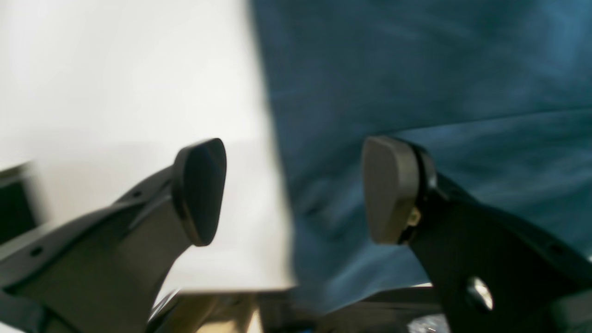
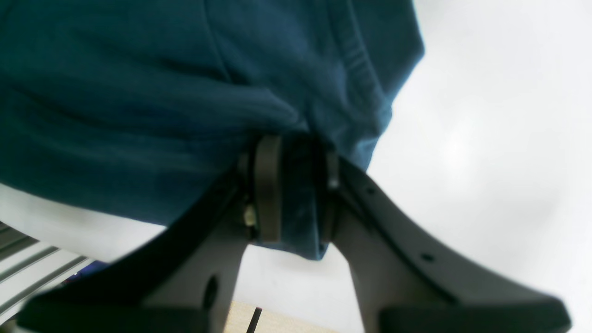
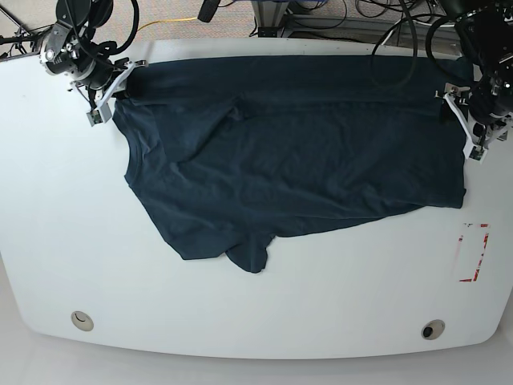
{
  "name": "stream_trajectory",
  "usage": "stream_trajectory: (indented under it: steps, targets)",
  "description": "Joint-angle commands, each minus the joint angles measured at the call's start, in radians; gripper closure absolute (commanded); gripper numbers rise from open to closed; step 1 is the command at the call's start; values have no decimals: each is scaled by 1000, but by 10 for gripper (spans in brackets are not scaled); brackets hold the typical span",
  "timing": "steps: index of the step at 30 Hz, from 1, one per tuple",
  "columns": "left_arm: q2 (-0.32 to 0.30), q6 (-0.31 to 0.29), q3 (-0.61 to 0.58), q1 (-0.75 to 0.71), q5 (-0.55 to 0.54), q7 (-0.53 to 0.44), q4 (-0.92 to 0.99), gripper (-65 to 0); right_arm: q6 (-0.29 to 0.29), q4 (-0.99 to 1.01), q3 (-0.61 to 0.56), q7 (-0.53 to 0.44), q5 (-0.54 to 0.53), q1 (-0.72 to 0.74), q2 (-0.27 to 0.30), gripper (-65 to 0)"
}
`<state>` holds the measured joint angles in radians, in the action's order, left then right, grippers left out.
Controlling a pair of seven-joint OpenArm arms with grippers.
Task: Fold the T-shirt properly
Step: 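Hold the shirt edge with both grippers and tug it taut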
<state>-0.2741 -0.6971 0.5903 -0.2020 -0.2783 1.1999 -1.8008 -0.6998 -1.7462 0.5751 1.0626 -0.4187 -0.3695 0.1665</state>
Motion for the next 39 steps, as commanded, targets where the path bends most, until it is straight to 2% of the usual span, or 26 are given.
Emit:
stream_trajectory:
  steps: [1,15,18,21,23,29,39]
  targets:
    - [-18,-1,-16,5,6,-10,26,-429,2,9,-2,55,42,-7,1,-116]
    - [-20,-1,-19,-67,0,-13,60,-418,2,58,-2,55,37,-9,1,-114]
    - [-20,-1,-19,-67,4,-13,63,-326,2,62,-2,55,37,-7,1,-114]
    - [-20,-1,-23,-67,6,-13,77,-153,2,62,-2,55,37,-7,1,-114]
    - [-20,-1,-23,-66,6,-13,111,-71,2,62,-2,55,37,-7,1,-114]
    - [-24,-1,-20,-58,3,-15,151,-47,2,62,-2,55,37,-6,1,-114]
    - [-21,-1,15,-63,6,-10,-60,-26,2,62,-2,55,39,-3,1,-114]
